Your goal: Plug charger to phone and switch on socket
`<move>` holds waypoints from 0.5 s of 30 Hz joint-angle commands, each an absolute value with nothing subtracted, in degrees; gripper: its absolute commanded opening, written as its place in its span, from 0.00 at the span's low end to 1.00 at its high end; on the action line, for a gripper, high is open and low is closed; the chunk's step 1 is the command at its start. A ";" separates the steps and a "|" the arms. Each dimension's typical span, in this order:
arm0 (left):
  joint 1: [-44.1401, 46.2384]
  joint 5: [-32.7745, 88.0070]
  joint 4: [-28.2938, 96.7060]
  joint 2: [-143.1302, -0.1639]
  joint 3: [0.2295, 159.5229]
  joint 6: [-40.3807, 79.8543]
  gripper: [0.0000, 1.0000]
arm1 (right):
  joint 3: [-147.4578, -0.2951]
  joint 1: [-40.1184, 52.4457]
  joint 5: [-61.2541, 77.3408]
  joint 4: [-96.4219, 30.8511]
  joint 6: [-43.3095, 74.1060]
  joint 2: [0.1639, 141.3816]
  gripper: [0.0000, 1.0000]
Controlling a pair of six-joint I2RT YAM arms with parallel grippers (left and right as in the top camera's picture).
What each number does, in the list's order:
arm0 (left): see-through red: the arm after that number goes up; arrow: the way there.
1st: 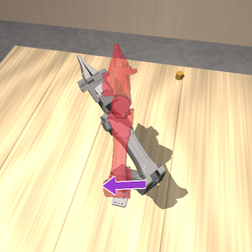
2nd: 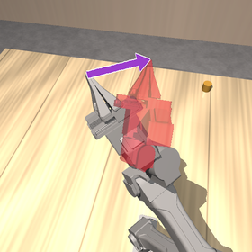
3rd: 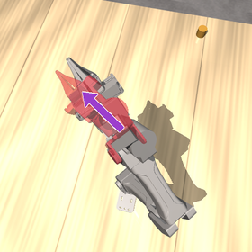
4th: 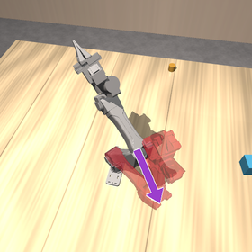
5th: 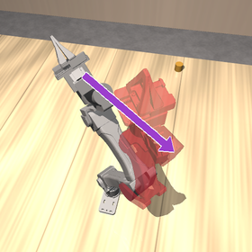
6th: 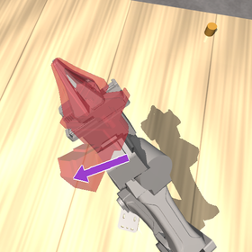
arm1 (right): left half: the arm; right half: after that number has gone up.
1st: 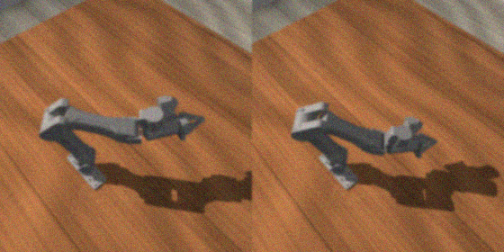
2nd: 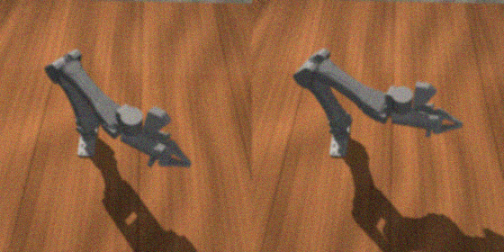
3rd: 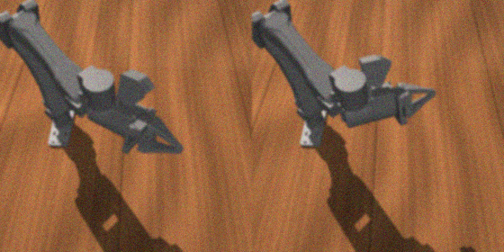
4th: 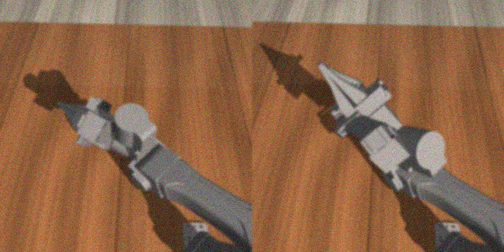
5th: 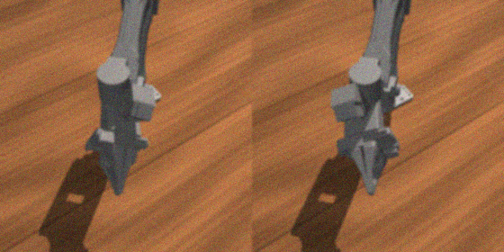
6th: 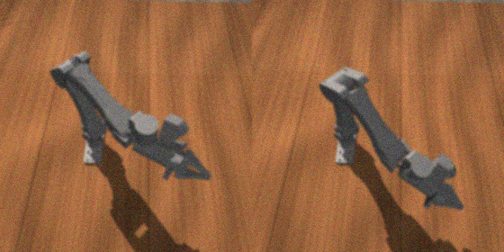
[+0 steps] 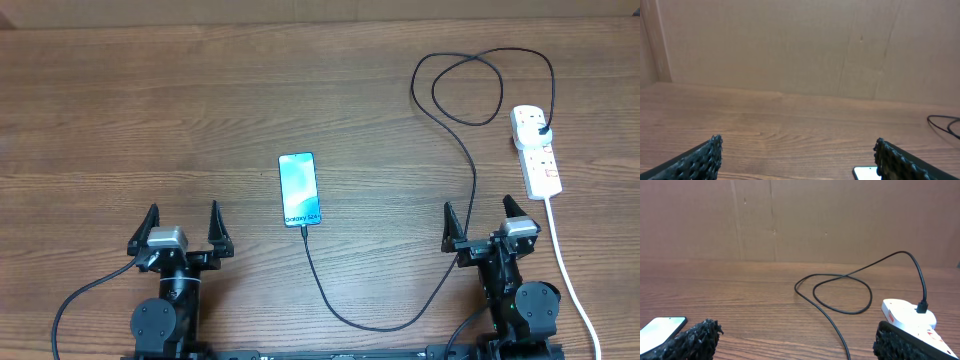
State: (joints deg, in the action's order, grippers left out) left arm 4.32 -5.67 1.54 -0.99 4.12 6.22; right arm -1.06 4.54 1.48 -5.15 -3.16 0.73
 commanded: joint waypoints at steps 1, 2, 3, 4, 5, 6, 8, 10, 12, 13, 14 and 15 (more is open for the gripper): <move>2.83 -6.28 -0.21 -0.19 1.32 9.52 1.00 | -0.47 4.75 1.15 -4.84 -2.85 0.16 1.00; 2.44 -5.82 -0.93 -0.19 0.58 9.52 0.99 | -0.47 4.75 1.15 -4.84 -2.85 0.16 1.00; 1.74 -5.06 -0.54 -0.16 0.25 9.67 1.00 | -0.47 4.75 1.15 -4.84 -2.85 0.16 1.00; 1.41 -5.06 -0.25 -0.16 0.25 9.63 0.99 | -0.47 4.75 1.15 -4.84 -2.85 0.16 1.00; 1.10 -5.04 0.10 -0.16 0.25 9.41 0.99 | -0.47 4.75 1.15 -4.84 -2.85 0.16 1.00; 0.91 -4.97 0.62 -0.16 0.25 9.17 1.00 | -0.47 4.75 1.15 -4.84 -2.85 0.16 1.00; 0.40 -3.86 3.70 -0.16 0.25 9.02 0.99 | -0.47 4.75 1.15 -4.84 -2.85 0.16 1.00; 0.19 -1.80 4.34 -0.16 0.27 6.24 1.00 | -0.47 4.75 1.15 -4.84 -2.85 0.16 1.00; 0.19 -0.51 4.47 -0.16 0.27 4.01 1.00 | -0.47 4.75 1.15 -4.84 -2.85 0.16 1.00; 0.19 -0.12 4.47 -0.16 0.27 3.16 1.00 | -0.47 4.75 1.13 -4.84 -2.85 0.16 1.00; 0.19 0.01 4.49 -0.16 0.27 2.68 1.00 | -0.47 4.75 1.15 -4.84 -2.85 0.16 1.00; 0.23 0.05 4.51 -0.16 0.27 2.26 0.99 | -0.47 4.75 1.15 -4.84 -2.85 0.16 1.00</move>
State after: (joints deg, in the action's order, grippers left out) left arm 0.62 -2.28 4.40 -0.84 0.51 5.96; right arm -1.06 4.54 1.45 -5.15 -3.18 0.73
